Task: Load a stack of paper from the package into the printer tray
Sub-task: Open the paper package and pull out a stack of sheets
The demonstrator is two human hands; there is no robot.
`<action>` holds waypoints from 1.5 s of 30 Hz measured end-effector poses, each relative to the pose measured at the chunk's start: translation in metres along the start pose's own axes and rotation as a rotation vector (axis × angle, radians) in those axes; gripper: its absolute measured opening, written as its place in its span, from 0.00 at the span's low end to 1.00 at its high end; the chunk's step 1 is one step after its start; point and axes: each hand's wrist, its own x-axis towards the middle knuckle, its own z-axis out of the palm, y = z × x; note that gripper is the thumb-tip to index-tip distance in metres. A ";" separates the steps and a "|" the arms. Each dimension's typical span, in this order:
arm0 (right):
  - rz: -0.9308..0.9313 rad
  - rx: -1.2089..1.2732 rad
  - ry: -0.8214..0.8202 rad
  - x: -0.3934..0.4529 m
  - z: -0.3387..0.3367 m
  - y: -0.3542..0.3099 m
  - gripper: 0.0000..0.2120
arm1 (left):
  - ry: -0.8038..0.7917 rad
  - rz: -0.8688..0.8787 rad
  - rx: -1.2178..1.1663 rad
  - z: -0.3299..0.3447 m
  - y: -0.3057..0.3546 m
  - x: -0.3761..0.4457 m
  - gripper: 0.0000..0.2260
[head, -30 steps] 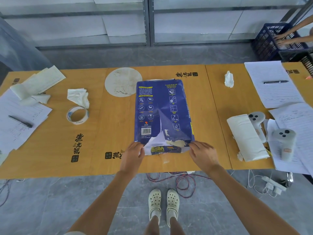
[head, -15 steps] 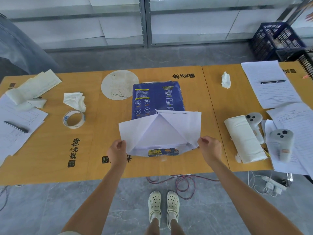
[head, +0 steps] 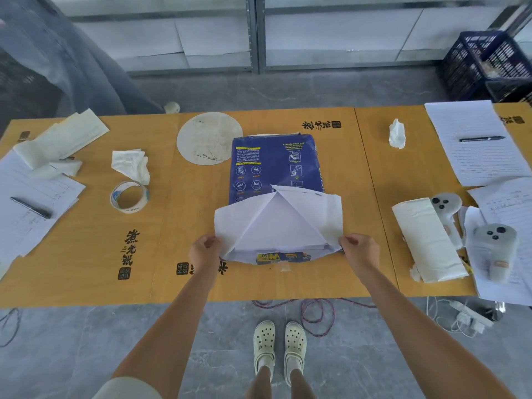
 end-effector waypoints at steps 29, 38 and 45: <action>-0.131 -0.024 0.194 -0.062 0.016 -0.023 0.24 | -0.126 0.202 0.221 -0.002 0.009 -0.047 0.05; 0.133 0.357 0.019 -0.076 0.040 -0.031 0.07 | 0.013 0.037 0.038 0.010 0.012 -0.052 0.05; 0.321 0.671 0.170 -0.069 0.038 -0.042 0.09 | 0.017 0.022 0.017 0.011 0.009 -0.048 0.03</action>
